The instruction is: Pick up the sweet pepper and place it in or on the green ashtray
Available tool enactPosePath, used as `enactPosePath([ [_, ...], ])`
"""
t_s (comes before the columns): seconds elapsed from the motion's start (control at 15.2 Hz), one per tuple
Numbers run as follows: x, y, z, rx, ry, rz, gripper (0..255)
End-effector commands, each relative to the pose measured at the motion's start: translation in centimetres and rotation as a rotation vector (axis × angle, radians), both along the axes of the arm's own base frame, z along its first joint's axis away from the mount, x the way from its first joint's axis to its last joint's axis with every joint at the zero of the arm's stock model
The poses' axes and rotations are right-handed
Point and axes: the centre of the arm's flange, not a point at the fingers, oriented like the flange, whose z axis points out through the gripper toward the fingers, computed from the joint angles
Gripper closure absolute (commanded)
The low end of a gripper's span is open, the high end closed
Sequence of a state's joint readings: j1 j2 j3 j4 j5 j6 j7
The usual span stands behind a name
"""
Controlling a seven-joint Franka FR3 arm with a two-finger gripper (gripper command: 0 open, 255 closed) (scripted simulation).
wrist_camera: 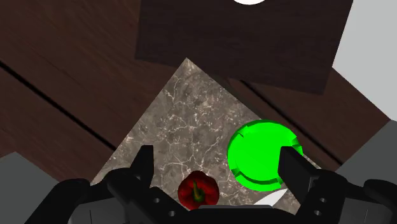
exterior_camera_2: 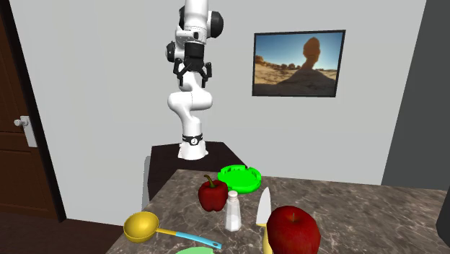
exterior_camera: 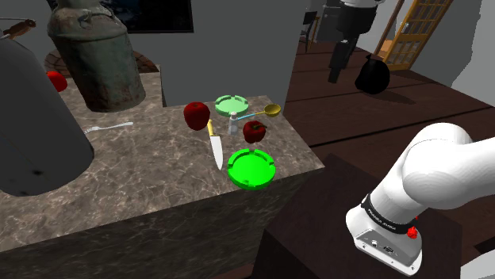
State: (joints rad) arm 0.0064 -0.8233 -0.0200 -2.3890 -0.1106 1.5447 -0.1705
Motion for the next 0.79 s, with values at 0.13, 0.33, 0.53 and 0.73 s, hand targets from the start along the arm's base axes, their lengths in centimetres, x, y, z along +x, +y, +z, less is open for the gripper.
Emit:
enactPosePath([
  [0.13,1.6,-0.3,-2.0,0.009,-0.004,0.009,0],
  [0.33,3.9,-0.7,-5.1,0.022,-0.009,0.024,0],
  [0.53,6.3,-1.0,-8.2,0.035,-0.014,0.038,0],
  [0.73,8.8,-1.2,-11.2,0.047,-0.02,0.052,0],
])
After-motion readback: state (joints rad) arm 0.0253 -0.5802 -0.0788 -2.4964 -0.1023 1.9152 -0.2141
